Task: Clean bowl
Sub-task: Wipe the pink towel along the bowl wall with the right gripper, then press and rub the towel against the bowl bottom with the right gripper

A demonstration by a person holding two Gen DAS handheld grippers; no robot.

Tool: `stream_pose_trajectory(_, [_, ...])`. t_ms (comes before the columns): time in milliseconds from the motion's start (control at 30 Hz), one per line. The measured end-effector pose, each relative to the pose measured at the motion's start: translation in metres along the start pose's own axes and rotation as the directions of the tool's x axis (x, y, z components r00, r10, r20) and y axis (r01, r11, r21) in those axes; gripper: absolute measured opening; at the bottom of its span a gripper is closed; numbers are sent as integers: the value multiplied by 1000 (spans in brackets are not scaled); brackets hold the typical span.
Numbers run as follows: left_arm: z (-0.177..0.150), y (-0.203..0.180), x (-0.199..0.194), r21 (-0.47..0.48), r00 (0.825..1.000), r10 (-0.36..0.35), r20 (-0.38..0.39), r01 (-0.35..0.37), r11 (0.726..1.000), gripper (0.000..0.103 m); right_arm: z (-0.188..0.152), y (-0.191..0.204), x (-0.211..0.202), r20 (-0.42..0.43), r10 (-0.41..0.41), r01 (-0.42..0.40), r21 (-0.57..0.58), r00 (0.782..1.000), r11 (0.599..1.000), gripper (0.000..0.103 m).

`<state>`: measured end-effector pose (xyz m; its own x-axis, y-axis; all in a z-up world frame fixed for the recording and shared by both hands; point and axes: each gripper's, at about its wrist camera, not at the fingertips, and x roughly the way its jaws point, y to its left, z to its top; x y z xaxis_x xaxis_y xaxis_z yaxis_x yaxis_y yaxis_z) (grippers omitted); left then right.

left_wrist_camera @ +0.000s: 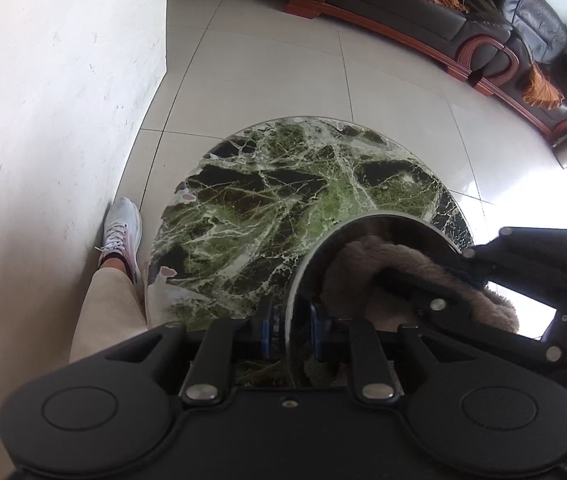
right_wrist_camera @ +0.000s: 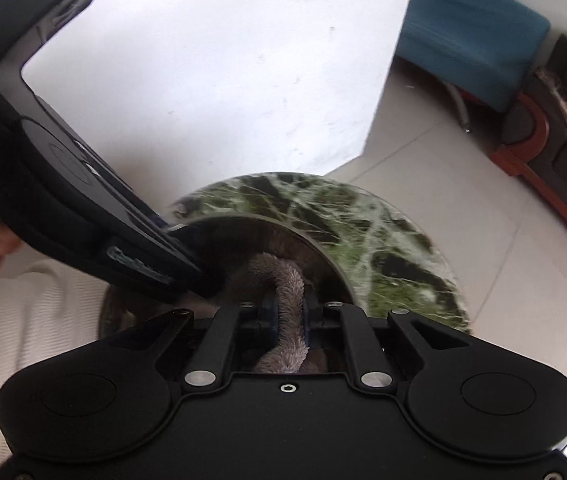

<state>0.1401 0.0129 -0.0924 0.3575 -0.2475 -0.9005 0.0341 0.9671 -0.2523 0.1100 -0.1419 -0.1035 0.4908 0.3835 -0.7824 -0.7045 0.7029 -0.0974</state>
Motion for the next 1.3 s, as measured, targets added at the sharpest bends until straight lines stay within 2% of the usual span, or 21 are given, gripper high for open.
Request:
stream_pose_trajectory(133, [0,0,1,-3,1000,-9,-2,9,1000,17,-15,3,-7,-29,14,-14,15,999,1000,10])
stream_pose_trajectory(300, [0,-3,1,4,1000,-1,-1,2,1000,19,-16,24,-11,-28,74,-75,-25,997,997,10])
stream_pose_trajectory(367, [0,-2,1,2,1000,-1,-3,1,1000,19,-10,27,-7,-15,52,-53,-59,999,997,10])
stream_pose_trajectory(533, [0,0,1,-1,1000,-3,-4,3,1000,19,-1,8,-8,19,-25,26,-47,999,999,10])
stream_pose_trajectory(700, [1,0,1,-5,1000,-5,-1,5,1000,19,-11,4,-12,-10,-26,25,-30,1000,999,10])
stream_pose_trajectory(933, [0,-2,1,4,1000,1,2,-1,1000,18,-15,22,-16,-21,64,-64,-10,998,998,10])
stream_pose_trajectory(1133, [0,-1,1,5,1000,2,0,-2,1000,18,0,8,-11,15,16,-15,-8,1000,1000,10])
stream_pose_trajectory(1300, [0,-1,1,3,1000,1,2,-1,1000,18,-5,-1,-15,2,-6,6,8,1000,1000,10])
